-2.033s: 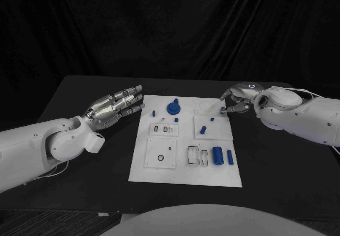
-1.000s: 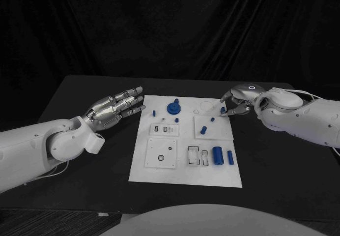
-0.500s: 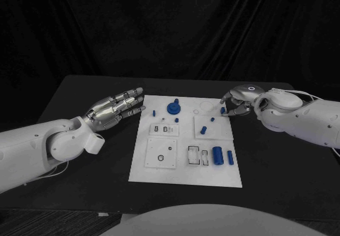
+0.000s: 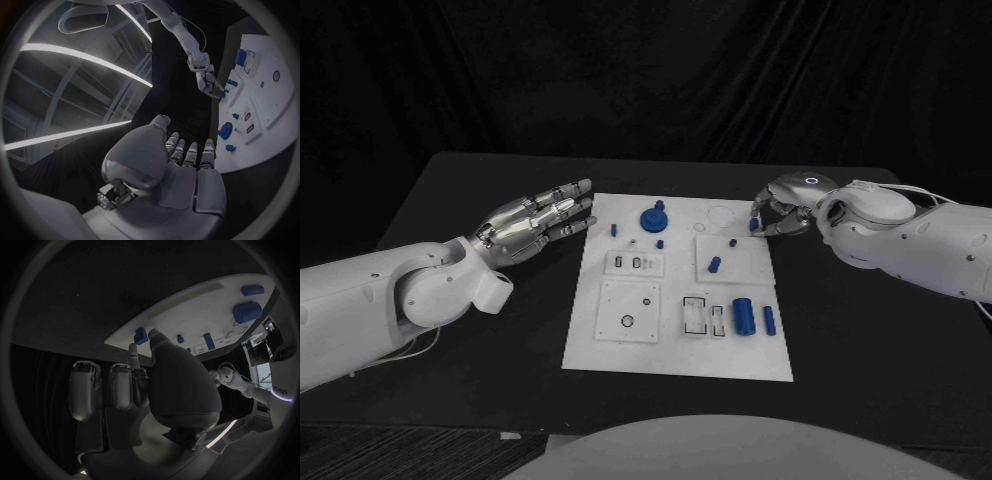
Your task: Assemble the parts on the task board
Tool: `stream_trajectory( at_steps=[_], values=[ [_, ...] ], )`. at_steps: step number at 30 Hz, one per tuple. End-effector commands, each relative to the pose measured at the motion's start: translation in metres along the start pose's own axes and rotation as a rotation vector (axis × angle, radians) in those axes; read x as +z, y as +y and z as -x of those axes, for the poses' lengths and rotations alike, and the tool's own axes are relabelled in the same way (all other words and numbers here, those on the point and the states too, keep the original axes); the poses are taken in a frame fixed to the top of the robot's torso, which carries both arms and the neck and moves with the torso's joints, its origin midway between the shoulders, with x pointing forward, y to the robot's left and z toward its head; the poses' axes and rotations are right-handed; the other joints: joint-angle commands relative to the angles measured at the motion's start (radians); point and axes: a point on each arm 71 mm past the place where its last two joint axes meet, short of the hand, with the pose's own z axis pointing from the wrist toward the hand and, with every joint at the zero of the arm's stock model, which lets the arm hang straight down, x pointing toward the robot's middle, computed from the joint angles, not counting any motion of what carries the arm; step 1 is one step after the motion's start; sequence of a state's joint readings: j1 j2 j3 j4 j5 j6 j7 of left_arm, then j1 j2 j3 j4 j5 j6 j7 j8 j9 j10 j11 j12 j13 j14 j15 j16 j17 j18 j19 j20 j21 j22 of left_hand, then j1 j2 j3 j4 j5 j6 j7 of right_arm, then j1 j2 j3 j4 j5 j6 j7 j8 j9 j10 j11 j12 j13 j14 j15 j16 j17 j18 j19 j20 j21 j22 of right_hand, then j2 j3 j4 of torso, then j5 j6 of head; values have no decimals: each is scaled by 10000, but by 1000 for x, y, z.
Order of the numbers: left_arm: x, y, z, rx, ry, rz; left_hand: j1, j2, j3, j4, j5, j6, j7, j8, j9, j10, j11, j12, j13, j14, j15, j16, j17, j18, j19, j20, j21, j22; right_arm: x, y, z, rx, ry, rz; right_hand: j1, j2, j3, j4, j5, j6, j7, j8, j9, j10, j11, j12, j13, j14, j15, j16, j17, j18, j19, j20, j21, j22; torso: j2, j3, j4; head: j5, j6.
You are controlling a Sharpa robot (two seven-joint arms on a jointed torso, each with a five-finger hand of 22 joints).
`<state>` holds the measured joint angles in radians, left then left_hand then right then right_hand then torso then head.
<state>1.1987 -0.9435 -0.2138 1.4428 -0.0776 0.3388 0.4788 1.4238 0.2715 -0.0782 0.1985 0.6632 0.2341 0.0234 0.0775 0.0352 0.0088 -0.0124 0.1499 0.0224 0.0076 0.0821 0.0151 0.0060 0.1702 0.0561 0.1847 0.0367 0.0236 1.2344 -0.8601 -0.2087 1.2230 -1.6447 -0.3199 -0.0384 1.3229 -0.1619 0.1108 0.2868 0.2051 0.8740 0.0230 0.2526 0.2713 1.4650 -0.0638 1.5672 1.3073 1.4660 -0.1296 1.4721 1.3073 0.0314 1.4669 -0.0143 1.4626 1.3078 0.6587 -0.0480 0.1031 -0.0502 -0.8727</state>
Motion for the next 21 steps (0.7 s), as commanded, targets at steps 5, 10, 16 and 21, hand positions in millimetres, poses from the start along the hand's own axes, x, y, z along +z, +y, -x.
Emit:
stream_trajectory(
  at_steps=[5,10,16,21],
  values=[
    [1,0,-2,-114,187,-41,48,69,64,-31,50,-18,19,29,13,-7,74,42,14,8,62,63,15,43,-26,69,39,14,0,0,-2,-37,24,-146,-72,179,42,30,142,49,14,648,456,1058,46,35,2635,734,-35,55,860,7,530,-50,-35,2061,0,-1,-1,12,1],
    [1,1,-2,-117,191,-25,48,69,64,-31,50,-18,19,29,13,-7,74,42,14,8,62,63,15,43,-26,69,39,14,1,0,-2,-41,45,-166,-33,297,125,-3,769,-128,-8,1075,774,1058,31,35,2635,732,-39,58,852,8,532,-55,-49,2073,0,-1,-1,16,1],
    [1,1,-2,-122,197,-5,48,69,64,-31,50,-18,19,29,13,-7,74,42,14,8,62,63,15,43,-26,69,39,14,1,1,-2,-44,80,-173,23,391,199,-30,1446,-310,-12,1329,965,1058,29,35,2635,729,-44,57,838,7,537,-59,-55,2086,3,-3,4,9,1],
    [1,1,-3,-129,210,9,48,69,64,-31,50,-18,19,29,13,-7,74,42,14,8,62,63,15,43,-26,69,39,14,2,1,-3,-47,120,-171,136,492,350,-102,2616,-437,-11,1510,1092,1058,27,35,2635,724,-46,52,820,7,539,-62,-65,2098,1,-1,0,29,1]
  ],
)
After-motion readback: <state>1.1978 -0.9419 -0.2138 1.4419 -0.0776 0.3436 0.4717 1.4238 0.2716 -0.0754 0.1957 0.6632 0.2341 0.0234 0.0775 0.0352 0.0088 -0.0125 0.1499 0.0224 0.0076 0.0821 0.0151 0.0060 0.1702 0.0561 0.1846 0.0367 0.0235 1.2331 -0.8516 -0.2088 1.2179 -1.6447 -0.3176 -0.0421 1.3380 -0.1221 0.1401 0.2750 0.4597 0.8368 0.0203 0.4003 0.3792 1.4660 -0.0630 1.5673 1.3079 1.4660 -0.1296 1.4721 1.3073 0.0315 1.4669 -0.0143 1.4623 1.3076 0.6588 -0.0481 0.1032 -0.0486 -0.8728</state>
